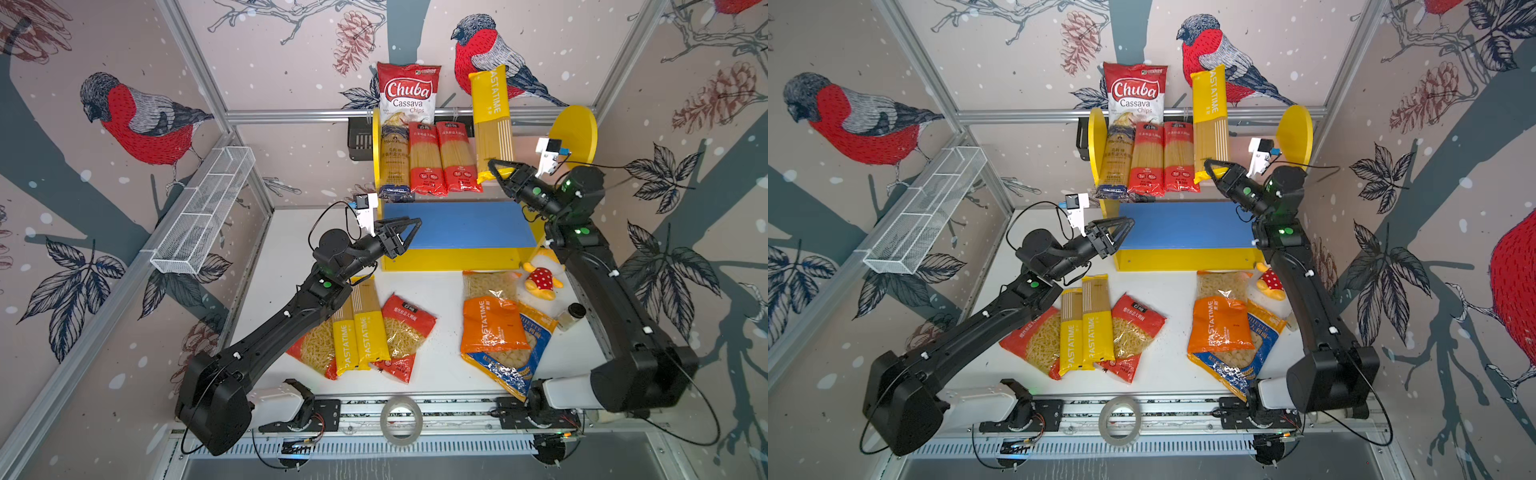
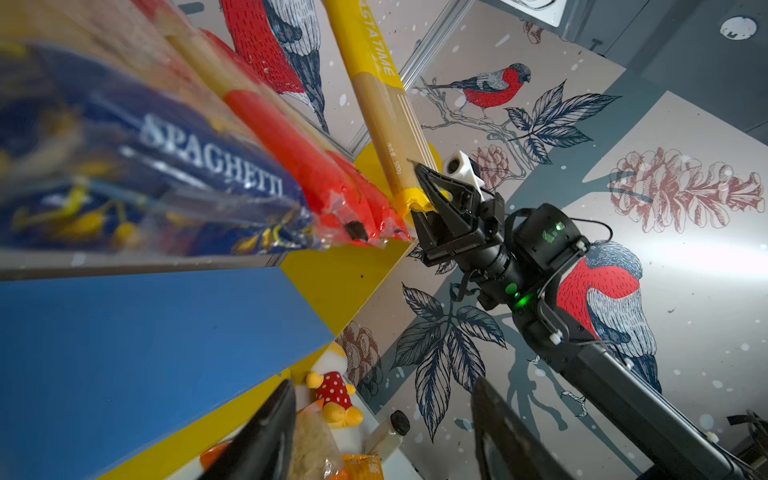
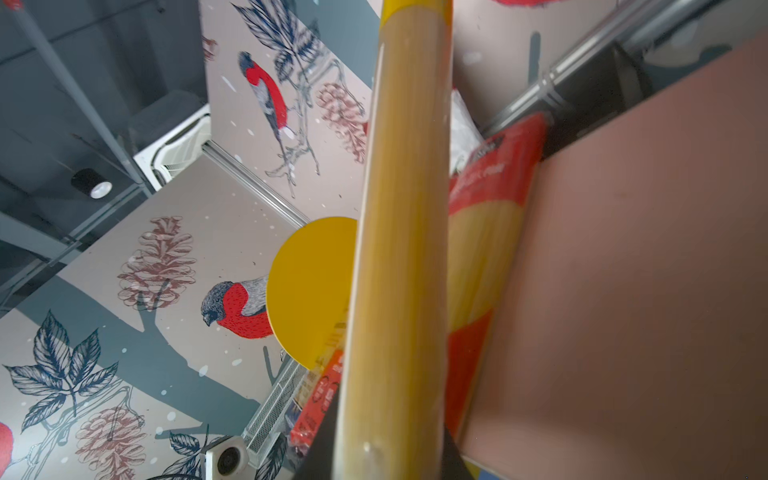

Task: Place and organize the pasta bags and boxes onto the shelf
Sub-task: 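Stand the yellow pack beside the red bags with the right gripper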

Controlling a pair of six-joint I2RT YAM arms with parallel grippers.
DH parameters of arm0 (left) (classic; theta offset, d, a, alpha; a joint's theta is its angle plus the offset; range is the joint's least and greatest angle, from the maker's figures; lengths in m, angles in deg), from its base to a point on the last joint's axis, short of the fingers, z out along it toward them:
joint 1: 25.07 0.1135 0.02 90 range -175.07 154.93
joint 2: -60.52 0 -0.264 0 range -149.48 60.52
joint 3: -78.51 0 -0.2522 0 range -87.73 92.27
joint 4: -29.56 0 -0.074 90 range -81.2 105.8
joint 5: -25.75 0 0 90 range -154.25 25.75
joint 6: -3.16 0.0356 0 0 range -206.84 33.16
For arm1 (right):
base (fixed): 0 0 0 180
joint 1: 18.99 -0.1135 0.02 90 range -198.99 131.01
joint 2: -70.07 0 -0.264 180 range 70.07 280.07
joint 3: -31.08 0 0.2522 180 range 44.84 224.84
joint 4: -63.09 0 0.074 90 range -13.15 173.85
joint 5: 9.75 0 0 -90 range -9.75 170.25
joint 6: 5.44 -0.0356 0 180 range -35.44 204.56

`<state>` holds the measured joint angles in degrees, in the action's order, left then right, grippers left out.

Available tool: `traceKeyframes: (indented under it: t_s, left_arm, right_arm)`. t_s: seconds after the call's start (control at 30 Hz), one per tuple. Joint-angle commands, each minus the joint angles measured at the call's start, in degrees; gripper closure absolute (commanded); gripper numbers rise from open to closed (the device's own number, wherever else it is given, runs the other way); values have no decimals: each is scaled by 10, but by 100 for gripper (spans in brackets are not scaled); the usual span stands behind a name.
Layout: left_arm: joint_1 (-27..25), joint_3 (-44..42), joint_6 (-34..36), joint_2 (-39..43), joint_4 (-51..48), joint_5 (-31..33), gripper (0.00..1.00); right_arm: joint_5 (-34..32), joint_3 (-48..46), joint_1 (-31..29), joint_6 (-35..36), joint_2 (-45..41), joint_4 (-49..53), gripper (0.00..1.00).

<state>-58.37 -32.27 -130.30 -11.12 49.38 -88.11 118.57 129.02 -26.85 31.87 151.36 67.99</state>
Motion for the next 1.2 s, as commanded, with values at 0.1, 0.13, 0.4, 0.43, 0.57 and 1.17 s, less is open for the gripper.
traceKeyframes:
  t_s: [0.1,0.13,0.4,0.43,0.57,1.17]
  left_arm:
    - [0,-25,5,13,3,14,34]
    - [0,-26,5,12,3,13,34]
    - [-1,-29,-11,-4,20,3,34]
    - [-1,-29,-10,-5,21,4,34]
    - [-1,-33,-11,-6,22,5,34]
    - [-2,-45,-17,-9,31,5,34]
  right_arm:
    - [67,56,30,25,18,36,100]
    - [69,54,37,19,19,35,100]
    - [105,43,55,-33,43,3,100]
    - [109,35,54,-45,45,-11,100]
    - [120,25,47,-71,57,-40,100]
    - [91,-26,45,-130,26,-62,64]
